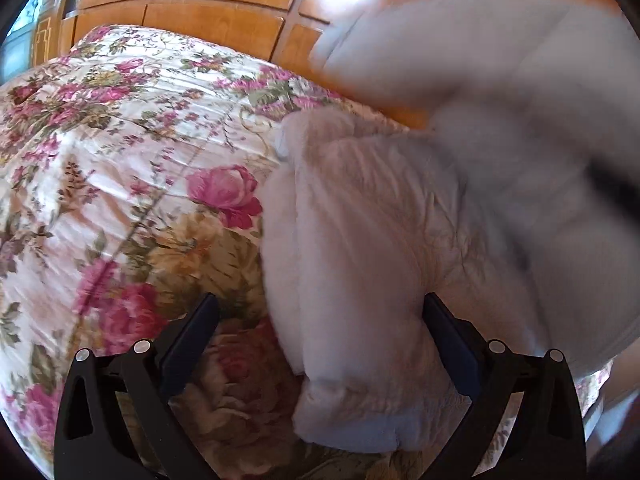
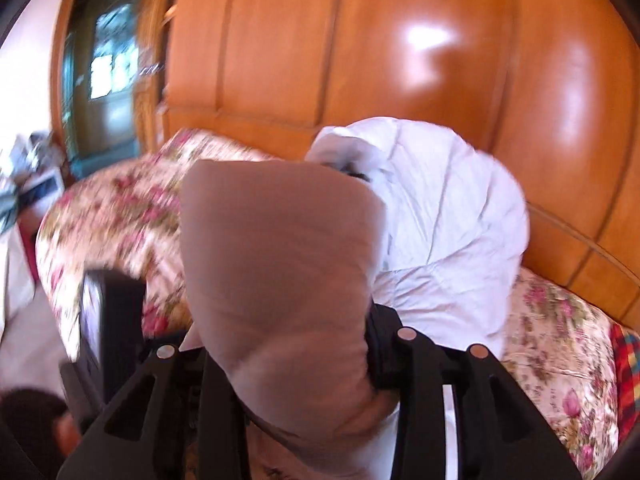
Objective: Fold small clothes
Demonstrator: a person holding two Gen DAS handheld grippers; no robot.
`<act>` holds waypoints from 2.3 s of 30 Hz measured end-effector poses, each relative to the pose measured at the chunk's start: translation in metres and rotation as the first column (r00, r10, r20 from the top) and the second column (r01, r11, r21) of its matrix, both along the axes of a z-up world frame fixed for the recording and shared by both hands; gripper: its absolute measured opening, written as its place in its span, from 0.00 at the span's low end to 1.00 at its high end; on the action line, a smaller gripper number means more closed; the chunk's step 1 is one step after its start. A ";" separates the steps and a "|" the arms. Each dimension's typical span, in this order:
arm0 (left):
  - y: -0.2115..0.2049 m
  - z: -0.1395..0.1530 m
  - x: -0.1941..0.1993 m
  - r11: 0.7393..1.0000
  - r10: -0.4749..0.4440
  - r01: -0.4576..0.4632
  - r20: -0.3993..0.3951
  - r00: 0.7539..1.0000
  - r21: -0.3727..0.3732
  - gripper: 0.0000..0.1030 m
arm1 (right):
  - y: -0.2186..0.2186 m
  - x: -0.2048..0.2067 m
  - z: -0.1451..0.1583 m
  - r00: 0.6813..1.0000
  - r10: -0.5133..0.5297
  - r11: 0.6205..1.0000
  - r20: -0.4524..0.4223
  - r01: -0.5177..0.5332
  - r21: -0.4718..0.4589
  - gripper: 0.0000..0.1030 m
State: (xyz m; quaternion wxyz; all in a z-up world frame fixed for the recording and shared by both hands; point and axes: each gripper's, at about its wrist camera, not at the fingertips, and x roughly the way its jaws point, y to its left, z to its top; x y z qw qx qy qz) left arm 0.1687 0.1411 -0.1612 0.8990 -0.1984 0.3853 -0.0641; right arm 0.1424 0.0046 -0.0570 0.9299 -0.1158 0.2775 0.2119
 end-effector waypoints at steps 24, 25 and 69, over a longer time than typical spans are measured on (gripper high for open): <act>0.013 0.090 0.056 0.844 -0.328 0.307 0.030 0.944 -0.440 0.96 | 0.001 -0.017 -0.034 0.946 0.318 0.938 -0.055 -0.306 0.166 0.88; 0.006 0.093 0.060 0.853 -0.335 0.312 0.019 0.942 -0.418 0.96 | -0.001 -0.015 -0.034 0.940 0.336 0.929 -0.062 -0.320 0.186 0.88; 0.029 0.017 0.059 0.964 -0.084 0.060 -0.081 0.993 -0.260 0.57 | -0.032 0.213 -0.082 0.959 -0.172 0.985 -0.223 0.173 -0.015 0.54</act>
